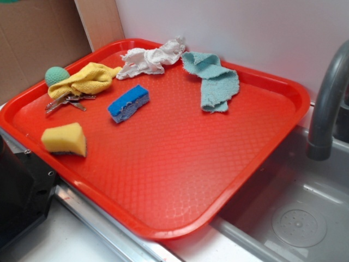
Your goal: Grab the green block.
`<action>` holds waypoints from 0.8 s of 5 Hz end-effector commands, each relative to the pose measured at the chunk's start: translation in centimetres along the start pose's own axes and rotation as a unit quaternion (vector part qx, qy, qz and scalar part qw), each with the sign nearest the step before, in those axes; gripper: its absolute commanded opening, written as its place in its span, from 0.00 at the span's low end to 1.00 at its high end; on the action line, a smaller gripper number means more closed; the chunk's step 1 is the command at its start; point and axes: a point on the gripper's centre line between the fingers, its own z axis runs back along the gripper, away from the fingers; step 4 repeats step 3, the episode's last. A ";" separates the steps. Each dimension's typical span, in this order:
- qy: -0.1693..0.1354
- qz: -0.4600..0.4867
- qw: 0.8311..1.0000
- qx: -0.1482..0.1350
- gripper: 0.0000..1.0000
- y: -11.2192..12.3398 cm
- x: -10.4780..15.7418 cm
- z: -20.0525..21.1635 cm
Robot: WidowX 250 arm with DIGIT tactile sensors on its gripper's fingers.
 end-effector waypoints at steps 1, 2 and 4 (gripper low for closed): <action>-0.002 -0.020 0.999 0.031 0.00 -1.5 5.1 -2.5; -0.001 -0.024 0.999 0.029 0.00 -2.2 5.9 -3.3; 0.000 -0.029 0.999 0.040 0.00 -2.8 6.8 -3.9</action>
